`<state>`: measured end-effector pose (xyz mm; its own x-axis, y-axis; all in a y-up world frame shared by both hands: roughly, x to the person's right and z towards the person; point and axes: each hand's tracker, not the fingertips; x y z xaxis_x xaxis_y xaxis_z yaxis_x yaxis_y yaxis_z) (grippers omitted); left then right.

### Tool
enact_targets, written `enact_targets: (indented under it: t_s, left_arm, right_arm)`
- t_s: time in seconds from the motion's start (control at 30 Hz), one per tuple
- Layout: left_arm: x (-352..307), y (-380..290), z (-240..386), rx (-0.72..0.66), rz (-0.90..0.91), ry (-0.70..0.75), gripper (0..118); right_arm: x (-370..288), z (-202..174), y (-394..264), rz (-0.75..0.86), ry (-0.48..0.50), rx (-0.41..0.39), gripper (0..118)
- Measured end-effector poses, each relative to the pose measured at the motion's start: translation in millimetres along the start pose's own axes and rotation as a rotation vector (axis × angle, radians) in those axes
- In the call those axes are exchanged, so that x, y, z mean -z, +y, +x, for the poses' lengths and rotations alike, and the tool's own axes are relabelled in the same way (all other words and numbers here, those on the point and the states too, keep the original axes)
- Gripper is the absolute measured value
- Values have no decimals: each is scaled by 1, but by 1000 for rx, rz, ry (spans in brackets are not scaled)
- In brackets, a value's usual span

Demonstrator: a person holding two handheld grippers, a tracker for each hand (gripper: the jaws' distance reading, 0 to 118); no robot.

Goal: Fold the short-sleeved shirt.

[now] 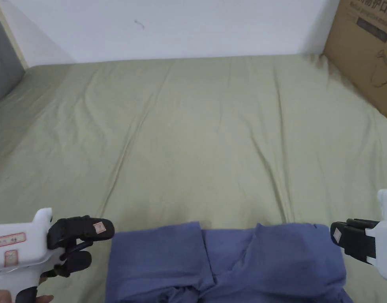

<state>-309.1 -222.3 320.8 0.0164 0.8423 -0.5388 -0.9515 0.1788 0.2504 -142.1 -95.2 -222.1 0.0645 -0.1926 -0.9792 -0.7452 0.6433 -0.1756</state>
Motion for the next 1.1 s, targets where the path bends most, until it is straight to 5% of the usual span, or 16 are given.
enact_targets:
  t_s: [0.13, 0.27, 0.37, 0.4, 0.47, 0.5, 0.53, 0.57, 0.7, 0.9, 1.0, 1.1]
  left_arm:
    - [29, -3, -39, -94, -37, -130, 118]
    - [86, -7, -46, -222, -195, -454, 118]
    - [114, -9, -35, -145, -220, -409, 116]
    - [111, -6, -35, -135, -227, -406, 95]
    - [111, -2, -39, -108, -238, -270, 9]
    - [115, -5, -48, -88, -241, -74, 9]
    - [112, -3, -68, -92, -224, -33, 9]
    - [103, -3, -58, -145, -176, -234, 9]
    - [79, -5, -19, 15, -145, 24, 9]
    - [-20, -10, 33, 373, 170, 796, 8]
    - [-43, -26, 52, 327, 168, 848, 8]
    - [-36, -23, 58, 306, 168, 648, 8]
  right_arm:
    - [10, -4, 2, -33, -9, 0, 0]
    - [16, -11, 3, -75, -35, -34, 0]
    - [19, -15, 6, -86, -37, -60, 0]
    - [21, -15, 8, -85, -38, -63, 0]
    - [24, -16, 11, -84, -33, -58, 0]
    - [26, -15, 12, -82, -21, -37, 0]
    - [28, -15, 13, -80, -6, -16, 0]
    - [30, -15, 14, -78, 4, 3, 0]
    - [35, -21, 19, -85, 16, 8, 0]
    - [26, -28, 23, -48, 84, 4, 0]
    - [20, -30, 19, -40, 117, 0, 0]
    - [16, -31, 13, -36, 122, -14, 0]
